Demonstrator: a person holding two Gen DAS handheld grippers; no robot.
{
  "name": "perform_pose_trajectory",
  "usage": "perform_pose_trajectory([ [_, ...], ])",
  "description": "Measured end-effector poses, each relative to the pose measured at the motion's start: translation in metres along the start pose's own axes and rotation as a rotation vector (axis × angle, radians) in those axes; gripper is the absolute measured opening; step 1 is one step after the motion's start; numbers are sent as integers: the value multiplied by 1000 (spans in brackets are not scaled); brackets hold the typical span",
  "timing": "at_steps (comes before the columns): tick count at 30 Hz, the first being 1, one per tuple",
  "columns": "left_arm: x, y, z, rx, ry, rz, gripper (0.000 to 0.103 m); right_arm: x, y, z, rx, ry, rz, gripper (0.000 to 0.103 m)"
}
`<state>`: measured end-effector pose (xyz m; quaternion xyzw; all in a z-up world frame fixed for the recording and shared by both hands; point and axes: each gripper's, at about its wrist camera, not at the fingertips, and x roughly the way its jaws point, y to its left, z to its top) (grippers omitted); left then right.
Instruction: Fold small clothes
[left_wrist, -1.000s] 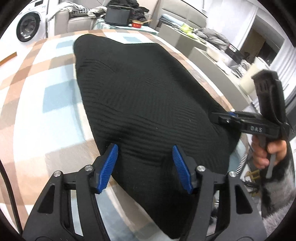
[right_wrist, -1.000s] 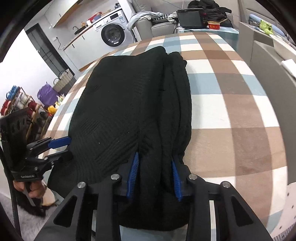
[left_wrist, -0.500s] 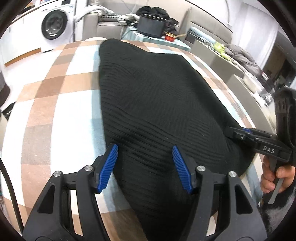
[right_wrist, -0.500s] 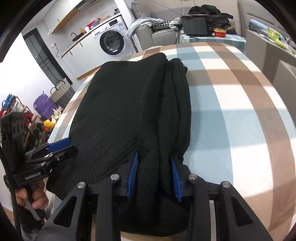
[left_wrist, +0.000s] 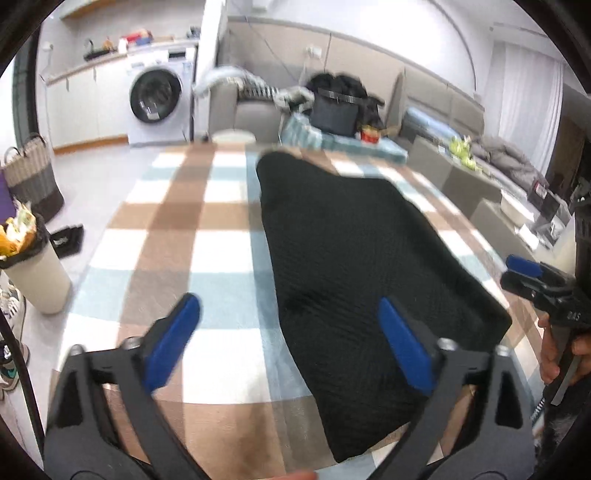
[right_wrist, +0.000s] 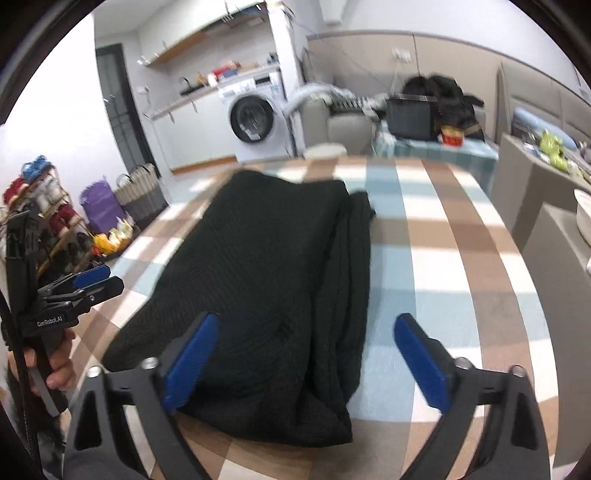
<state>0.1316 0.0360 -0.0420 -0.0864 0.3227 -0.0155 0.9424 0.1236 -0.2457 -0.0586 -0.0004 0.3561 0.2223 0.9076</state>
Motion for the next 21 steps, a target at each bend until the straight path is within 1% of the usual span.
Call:
perform_pose_trajectory([
  [1, -7, 1, -1, 3, -43, 2, 102, -3, 0, -1, -8, -21, 5, 102],
  [2, -12, 1, -2, 7, -64, 6, 102, -5, -1, 0, -11, -35, 4, 103],
  [7, -25, -2, -6, 30, -129, 28, 102, -12, -1, -5, -32, -90, 33, 103],
  [9, -25, -3, -8, 31, -135, 24, 102, -14, 0, -8, -41, -126, 43, 103],
  [12, -27, -4, -14, 37, -149, 27, 102, -17, 4, -12, -64, -150, 73, 103],
  [17, -29, -14, -24, 86, -181, 53, 102, -24, 10, -17, -94, -200, 70, 103],
  [19, -28, -14, -26, 84, -181, 53, 102, -23, 9, -18, -91, -210, 83, 103],
  [21, -28, -14, -29, 71, -188, 41, 102, -25, 9, -21, -93, -231, 71, 103],
])
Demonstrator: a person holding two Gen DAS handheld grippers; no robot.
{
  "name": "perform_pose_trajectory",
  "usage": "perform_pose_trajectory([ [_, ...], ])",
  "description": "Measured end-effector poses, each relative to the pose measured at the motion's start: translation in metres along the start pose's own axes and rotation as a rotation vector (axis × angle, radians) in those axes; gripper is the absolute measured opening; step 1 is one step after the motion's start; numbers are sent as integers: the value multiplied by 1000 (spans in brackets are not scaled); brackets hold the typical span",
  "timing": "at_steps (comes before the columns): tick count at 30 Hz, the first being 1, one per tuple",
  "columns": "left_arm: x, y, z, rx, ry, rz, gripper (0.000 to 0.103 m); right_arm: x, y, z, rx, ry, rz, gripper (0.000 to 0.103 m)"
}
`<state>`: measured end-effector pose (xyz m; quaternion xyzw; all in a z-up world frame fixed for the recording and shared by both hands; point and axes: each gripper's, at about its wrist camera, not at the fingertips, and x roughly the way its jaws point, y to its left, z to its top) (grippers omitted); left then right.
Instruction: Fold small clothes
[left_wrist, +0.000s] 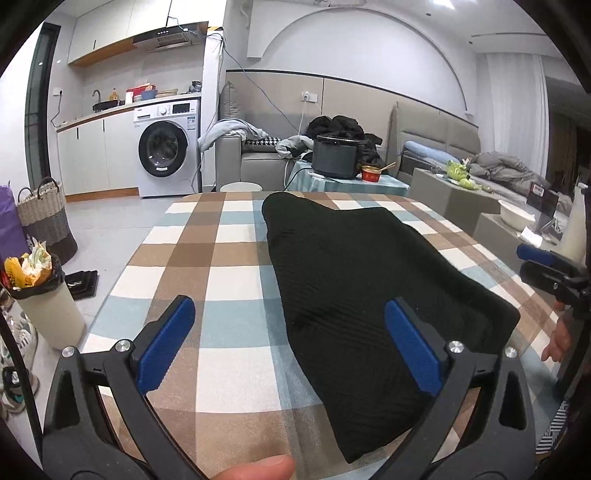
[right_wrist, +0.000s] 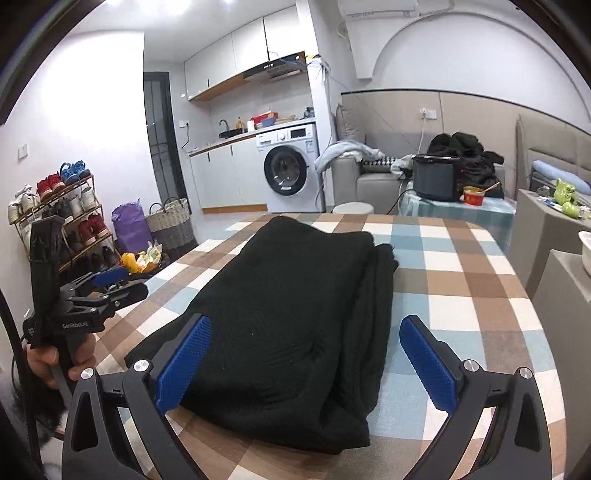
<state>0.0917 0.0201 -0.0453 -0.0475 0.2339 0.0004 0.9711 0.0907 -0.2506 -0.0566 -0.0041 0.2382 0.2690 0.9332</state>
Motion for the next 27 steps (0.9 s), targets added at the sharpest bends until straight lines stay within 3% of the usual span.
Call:
perform_pose_trajectory([
  [27, -3, -5, -6, 27, -30, -4, 102, -14, -2, -17, -25, -88, -28, 103],
])
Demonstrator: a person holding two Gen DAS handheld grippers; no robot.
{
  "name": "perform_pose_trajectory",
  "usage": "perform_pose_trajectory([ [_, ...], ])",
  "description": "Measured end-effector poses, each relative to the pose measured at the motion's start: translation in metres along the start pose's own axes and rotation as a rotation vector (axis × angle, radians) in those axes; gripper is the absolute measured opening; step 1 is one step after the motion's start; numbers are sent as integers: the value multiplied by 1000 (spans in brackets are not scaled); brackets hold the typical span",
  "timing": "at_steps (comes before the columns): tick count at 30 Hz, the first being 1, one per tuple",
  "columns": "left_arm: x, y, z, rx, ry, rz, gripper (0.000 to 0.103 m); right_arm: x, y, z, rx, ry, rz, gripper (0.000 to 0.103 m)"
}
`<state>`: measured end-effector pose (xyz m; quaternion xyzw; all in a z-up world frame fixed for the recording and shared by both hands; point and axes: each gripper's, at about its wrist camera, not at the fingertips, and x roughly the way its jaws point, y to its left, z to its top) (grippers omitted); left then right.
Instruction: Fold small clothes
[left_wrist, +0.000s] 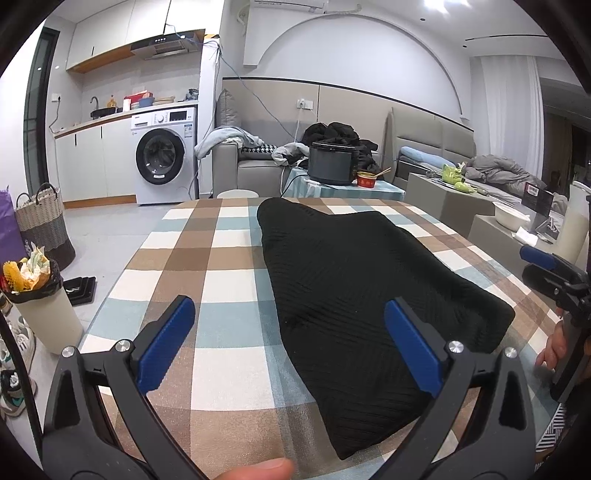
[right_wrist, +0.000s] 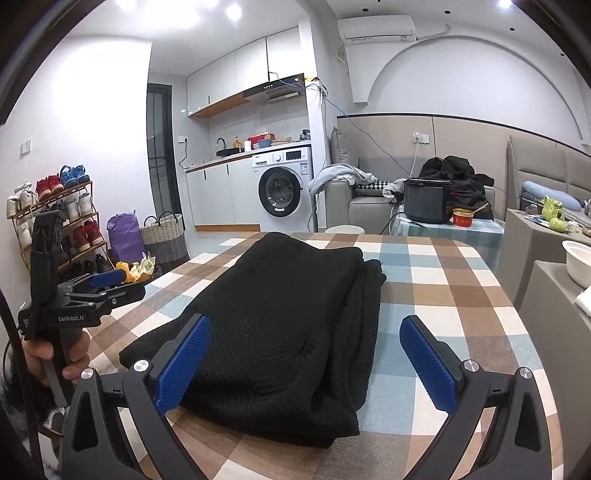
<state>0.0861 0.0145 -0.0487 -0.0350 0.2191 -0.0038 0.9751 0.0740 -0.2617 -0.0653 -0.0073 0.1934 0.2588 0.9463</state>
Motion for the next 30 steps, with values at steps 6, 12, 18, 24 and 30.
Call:
perform_pose_trajectory([
  [6, -1, -2, 0, 5, -1, -3, 102, 1, -1, 0, 3, 4, 5, 103],
  [12, -1, -3, -1, 5, 0, -2, 102, 2, -3, -1, 12, 10, 9, 103],
  [18, -1, -3, 0, 3, 1, -1, 102, 3, -5, -2, 26, 12, 14, 103],
  [24, -1, -2, 0, 4, 1, -4, 102, 4, -5, -2, 23, 14, 14, 103],
  [30, -1, -2, 0, 3, 2, -5, 102, 4, -5, -2, 26, 14, 15, 103],
])
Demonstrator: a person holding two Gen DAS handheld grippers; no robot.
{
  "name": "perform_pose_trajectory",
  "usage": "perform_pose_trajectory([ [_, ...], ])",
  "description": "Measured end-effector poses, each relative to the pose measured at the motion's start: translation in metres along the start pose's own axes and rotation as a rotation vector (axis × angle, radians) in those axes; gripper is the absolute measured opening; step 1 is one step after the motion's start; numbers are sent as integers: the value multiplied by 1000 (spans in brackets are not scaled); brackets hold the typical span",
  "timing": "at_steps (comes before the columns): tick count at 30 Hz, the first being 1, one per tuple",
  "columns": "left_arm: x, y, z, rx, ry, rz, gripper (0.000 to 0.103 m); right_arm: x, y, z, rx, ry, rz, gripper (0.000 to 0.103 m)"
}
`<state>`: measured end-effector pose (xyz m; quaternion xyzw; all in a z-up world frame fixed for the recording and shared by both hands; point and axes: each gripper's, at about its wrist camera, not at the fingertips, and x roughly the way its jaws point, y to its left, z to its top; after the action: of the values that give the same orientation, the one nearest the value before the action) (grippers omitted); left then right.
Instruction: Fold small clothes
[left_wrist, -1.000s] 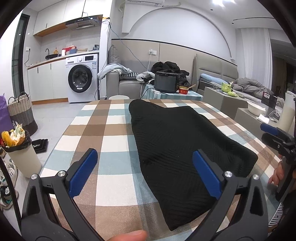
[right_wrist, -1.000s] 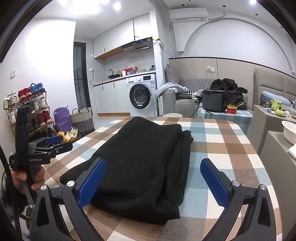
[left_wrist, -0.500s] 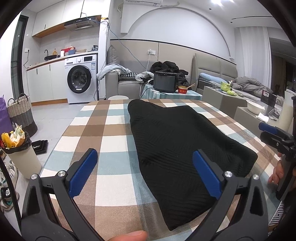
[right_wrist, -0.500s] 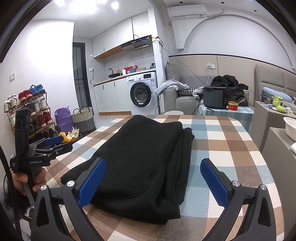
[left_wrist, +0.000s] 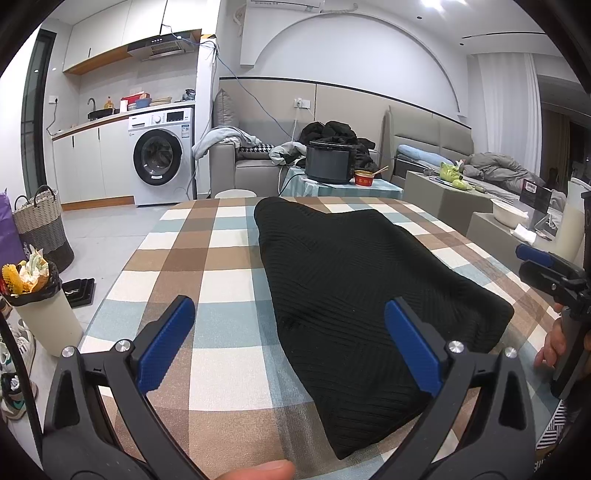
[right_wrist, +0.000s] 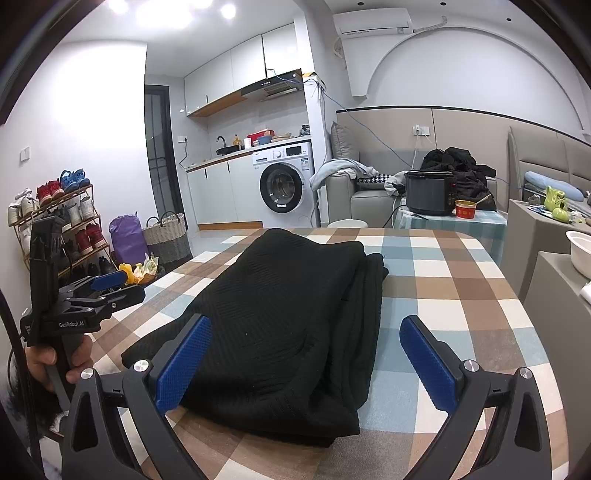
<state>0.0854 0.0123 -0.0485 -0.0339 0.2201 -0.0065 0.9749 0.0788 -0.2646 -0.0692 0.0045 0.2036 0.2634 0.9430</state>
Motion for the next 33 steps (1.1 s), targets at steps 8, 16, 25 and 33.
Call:
perform_pose_trajectory([
  [8, 0, 0, 0, 0, -1, 1, 102, 0, 0, 0, 0, 0, 0, 103],
  [16, 0, 0, 0, -1, 0, 1, 102, 0, 0, 0, 1, 0, 0, 103],
  [25, 0, 0, 0, 0, -1, 0, 102, 0, 0, 0, -1, 1, 1, 103],
  [33, 0, -1, -1, 1, -9, 0, 102, 1, 1, -1, -3, 3, 2, 103],
])
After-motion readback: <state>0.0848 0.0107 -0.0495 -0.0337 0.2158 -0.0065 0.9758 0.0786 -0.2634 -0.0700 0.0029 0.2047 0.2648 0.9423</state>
